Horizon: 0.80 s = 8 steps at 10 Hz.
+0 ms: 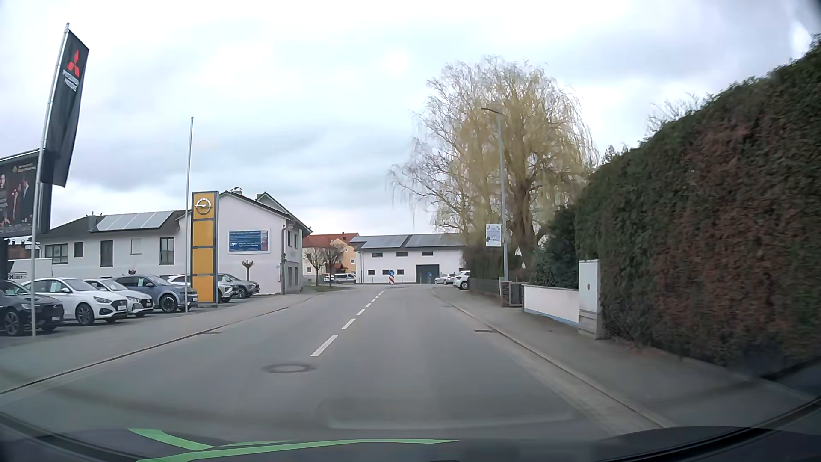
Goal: Follow the waypoints while adhering to traffic rules and regulations
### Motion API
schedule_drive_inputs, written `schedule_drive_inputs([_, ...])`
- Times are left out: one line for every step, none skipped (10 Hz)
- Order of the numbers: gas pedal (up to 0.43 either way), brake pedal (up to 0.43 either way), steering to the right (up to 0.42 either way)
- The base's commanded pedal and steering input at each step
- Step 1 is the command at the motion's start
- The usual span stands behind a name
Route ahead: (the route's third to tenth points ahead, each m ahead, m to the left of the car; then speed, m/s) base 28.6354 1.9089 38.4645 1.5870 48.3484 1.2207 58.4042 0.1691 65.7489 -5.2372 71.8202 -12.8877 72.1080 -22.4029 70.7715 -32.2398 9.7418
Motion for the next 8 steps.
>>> schedule_drive_inputs([0.0, 0.0, 0.001])
schedule_drive_inputs([0.0, 0.0, 0.0])
schedule_drive_inputs([0.0, 0.0, 0.0])
schedule_drive_inputs([0.0, 0.0, 0.0])
schedule_drive_inputs([0.0, 0.0, 0.0])
schedule_drive_inputs([0.0, 0.0, 0.0])
schedule_drive_inputs([0.0, 0.0, 0.0])
schedule_drive_inputs([0.0, 0.0, 0.0])
